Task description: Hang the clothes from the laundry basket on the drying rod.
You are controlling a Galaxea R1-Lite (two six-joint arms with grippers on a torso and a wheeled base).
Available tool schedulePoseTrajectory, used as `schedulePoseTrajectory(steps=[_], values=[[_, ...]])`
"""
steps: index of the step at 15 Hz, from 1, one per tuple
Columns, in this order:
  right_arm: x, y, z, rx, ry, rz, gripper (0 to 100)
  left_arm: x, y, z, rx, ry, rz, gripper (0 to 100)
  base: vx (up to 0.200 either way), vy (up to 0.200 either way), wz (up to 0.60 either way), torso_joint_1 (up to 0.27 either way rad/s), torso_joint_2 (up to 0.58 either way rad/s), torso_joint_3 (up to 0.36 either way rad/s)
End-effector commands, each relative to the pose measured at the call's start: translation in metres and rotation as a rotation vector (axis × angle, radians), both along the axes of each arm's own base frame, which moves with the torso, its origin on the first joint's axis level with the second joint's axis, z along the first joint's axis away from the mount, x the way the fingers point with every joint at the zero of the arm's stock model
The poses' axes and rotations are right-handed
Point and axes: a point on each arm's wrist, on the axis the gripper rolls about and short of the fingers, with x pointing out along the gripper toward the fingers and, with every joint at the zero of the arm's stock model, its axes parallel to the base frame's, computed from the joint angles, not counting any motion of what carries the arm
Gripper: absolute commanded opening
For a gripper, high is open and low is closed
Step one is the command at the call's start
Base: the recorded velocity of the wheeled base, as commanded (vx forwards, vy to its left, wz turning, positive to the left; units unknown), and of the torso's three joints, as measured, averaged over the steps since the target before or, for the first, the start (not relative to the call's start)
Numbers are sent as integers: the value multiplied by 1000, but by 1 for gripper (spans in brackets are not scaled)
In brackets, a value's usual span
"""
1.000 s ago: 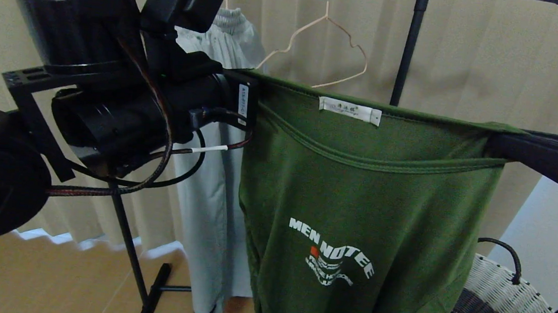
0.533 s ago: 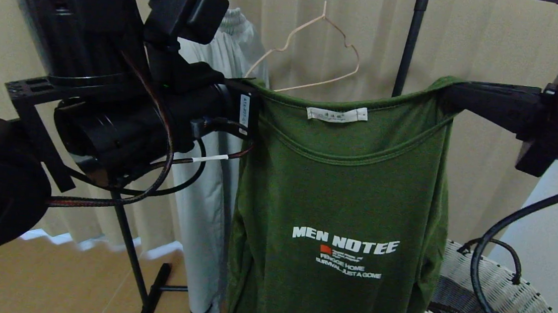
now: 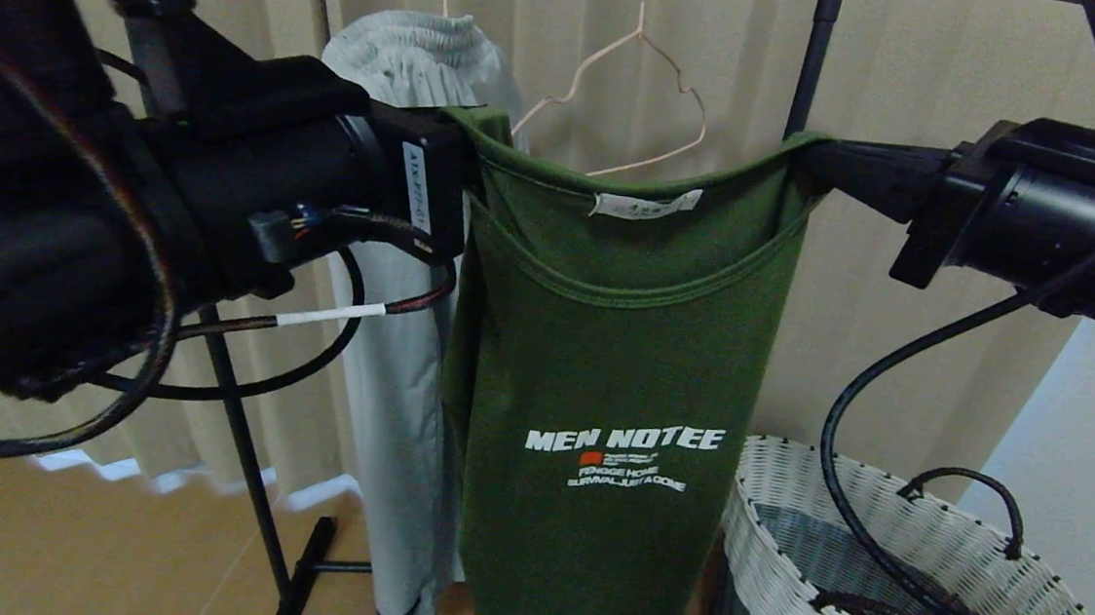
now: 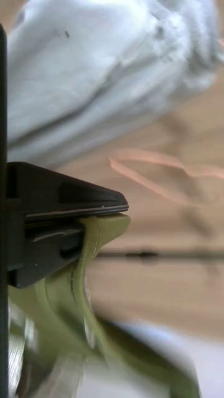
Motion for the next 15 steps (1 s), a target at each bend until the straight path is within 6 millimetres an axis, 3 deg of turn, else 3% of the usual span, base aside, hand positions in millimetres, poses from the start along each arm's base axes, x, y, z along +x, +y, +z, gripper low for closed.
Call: schedulePoseTrajectory(steps=[1,4,6,9,10,15], values=[[9,4,-5,-9,17,-1,0,-21,12,9,-21,-35,-51,0,0,0,0,0,0,0],[5,-4,-1,-5,7,-56,0,-23,14,12,4,-68,-48,0,0,0,0,0,0,0],[-1,-12,5,4,-11,-108,0,-10,21,15,77,-109,42,0,0,0,0,0,0,0],[-20,-23,16,10,-22,-150,0,3,25,13,146,-110,148,0,0,0,0,0,0,0],[-40,-31,21,10,-20,-148,0,13,18,11,143,-92,203,0,0,0,0,0,0,0],[-66,-42,1,-9,17,-144,0,24,6,-4,86,6,178,0,0,0,0,0,0,0]])
